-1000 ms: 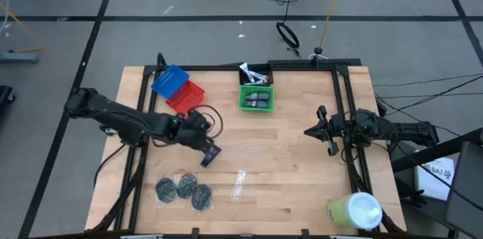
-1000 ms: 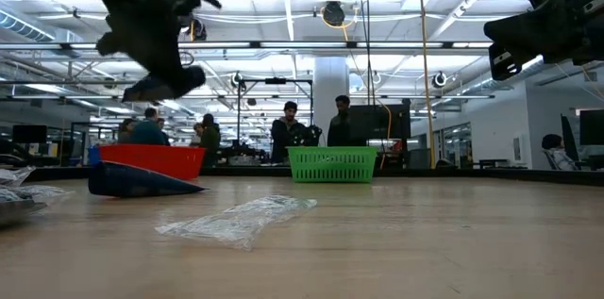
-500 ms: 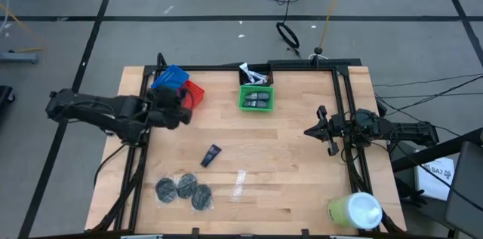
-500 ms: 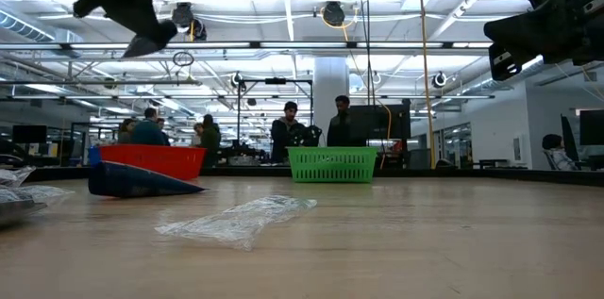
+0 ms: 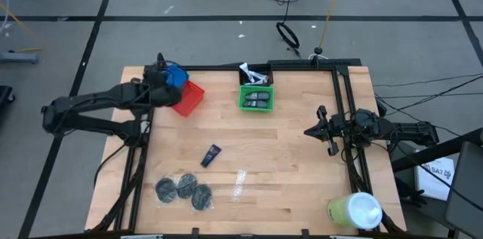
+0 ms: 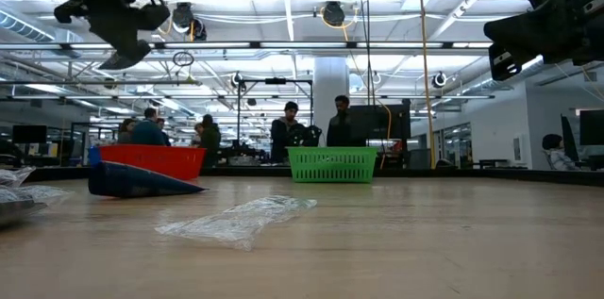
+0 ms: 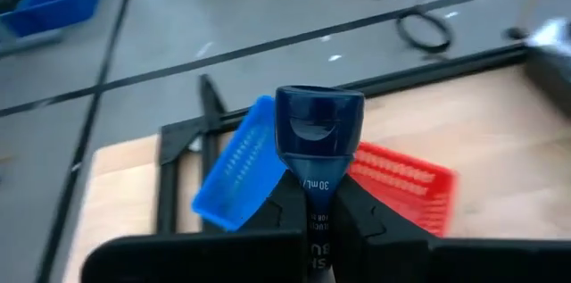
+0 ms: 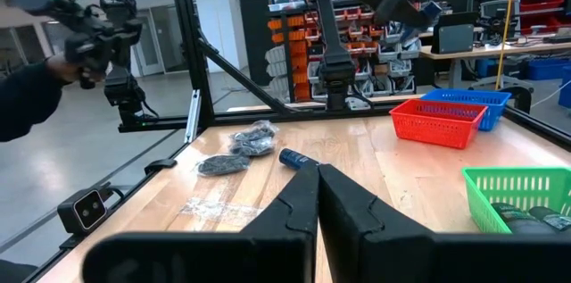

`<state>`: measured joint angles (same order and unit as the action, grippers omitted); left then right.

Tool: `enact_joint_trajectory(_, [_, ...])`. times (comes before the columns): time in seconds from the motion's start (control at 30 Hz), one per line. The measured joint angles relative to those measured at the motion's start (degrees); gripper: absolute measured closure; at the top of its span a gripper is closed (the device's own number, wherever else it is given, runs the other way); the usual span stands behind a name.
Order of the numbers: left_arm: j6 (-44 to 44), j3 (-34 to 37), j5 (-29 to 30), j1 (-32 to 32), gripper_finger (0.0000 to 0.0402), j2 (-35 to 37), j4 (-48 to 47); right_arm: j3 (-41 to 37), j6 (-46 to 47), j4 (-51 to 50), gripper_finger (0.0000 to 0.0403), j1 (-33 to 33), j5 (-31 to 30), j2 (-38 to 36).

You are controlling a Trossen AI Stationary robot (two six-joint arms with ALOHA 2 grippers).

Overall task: Pick & Place Travel size toiletries
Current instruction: Put the top blue shaving cream into the blue bin

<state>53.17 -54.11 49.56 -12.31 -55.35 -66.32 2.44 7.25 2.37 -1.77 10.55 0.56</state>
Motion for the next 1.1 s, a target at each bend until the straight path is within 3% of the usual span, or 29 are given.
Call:
enact_joint_trajectory(0.23, [-3.66,2.35,-2.90,-9.28,0.0378,-3.30,1.45,0.00,0.02,0.00,0.0403,-0.01,0.00,0.00])
enact_joint_trajectory(0.47, [-10.65,6.65,-5.51,-17.30,0.0396,-7.48,12.07,0.02,0.00,0.00,0.0403,0.00,-0.02,-0.02])
enact_joint_trajectory(0.73, [-18.39,10.80,-5.58,-24.21,0.0364,-14.34,28.65,0.01,0.02,0.00,0.0403,-0.01,-0.02,-0.02])
enact_joint_trajectory(1.1, [-24.63,10.87,-6.02,-29.64,0.0385,-24.90,34.02,0.00,0.02,0.00,0.0403,0.01,0.00,-0.02])
